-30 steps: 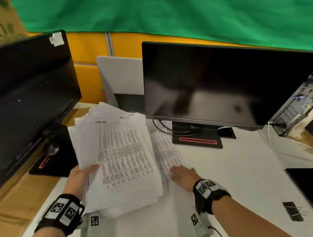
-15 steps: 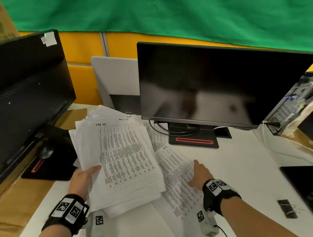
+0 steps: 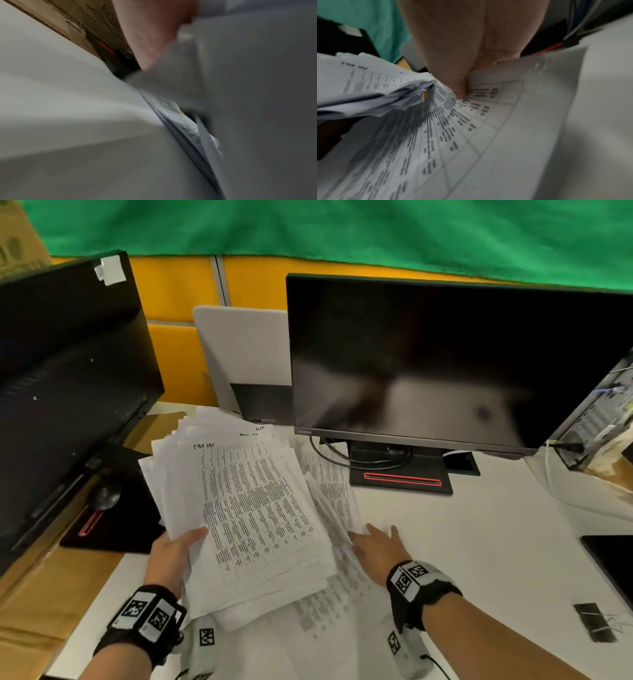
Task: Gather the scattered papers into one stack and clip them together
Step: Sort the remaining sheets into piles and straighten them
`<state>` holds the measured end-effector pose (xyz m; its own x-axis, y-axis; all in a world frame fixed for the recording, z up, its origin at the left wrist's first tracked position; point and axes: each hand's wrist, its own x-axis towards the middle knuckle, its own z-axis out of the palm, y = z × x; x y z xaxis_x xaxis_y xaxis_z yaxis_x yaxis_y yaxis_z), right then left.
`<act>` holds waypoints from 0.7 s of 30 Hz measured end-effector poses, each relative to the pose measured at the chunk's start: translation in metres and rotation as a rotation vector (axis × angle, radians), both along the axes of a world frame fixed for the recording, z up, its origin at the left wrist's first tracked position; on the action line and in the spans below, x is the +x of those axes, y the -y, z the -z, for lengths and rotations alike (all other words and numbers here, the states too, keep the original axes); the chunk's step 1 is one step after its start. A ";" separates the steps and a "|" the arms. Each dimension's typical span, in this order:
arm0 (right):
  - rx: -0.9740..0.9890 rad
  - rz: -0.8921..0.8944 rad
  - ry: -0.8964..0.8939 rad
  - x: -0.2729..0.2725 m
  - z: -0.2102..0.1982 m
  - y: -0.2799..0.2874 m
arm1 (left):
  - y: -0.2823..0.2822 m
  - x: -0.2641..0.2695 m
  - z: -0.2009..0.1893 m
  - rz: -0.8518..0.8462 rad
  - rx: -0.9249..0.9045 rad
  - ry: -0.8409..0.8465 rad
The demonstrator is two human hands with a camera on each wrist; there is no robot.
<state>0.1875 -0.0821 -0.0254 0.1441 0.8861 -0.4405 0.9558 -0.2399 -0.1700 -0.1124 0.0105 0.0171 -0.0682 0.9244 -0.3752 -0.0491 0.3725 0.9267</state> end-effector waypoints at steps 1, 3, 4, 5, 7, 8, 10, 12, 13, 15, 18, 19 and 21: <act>0.008 0.000 0.052 0.003 -0.001 0.003 | 0.000 -0.001 0.002 -0.009 -0.004 0.006; 0.035 0.000 0.151 0.009 -0.007 0.009 | 0.002 -0.001 0.003 -0.023 -0.004 0.015; 0.050 -0.002 0.194 0.011 -0.009 0.012 | 0.002 -0.001 0.004 -0.026 -0.003 0.024; 0.044 -0.002 0.233 0.014 -0.013 0.015 | 0.003 0.000 0.004 -0.030 -0.002 0.037; -0.018 0.040 0.284 0.020 -0.019 0.022 | 0.003 0.001 0.006 -0.036 -0.004 0.056; -0.053 0.091 0.287 0.024 -0.023 0.025 | 0.003 0.001 0.007 -0.039 -0.006 0.065; -0.061 0.233 0.223 0.032 -0.027 0.025 | 0.002 0.002 0.007 -0.042 -0.005 0.080; 0.023 0.360 0.123 0.040 -0.028 0.018 | 0.002 0.004 0.008 -0.030 0.002 0.081; 0.065 0.397 0.076 0.043 -0.024 0.015 | 0.003 0.005 0.008 -0.018 0.007 0.074; 0.096 0.445 -0.016 0.041 -0.016 0.012 | 0.005 0.008 0.007 -0.002 0.015 0.057; 0.090 0.541 -0.064 0.034 -0.004 0.017 | 0.009 0.013 0.000 0.004 0.022 0.051; 0.091 0.571 -0.065 0.034 -0.004 0.020 | 0.011 0.014 -0.002 0.007 0.023 0.056; 0.066 0.599 -0.093 0.039 -0.007 0.025 | 0.012 0.015 -0.003 0.005 0.028 0.066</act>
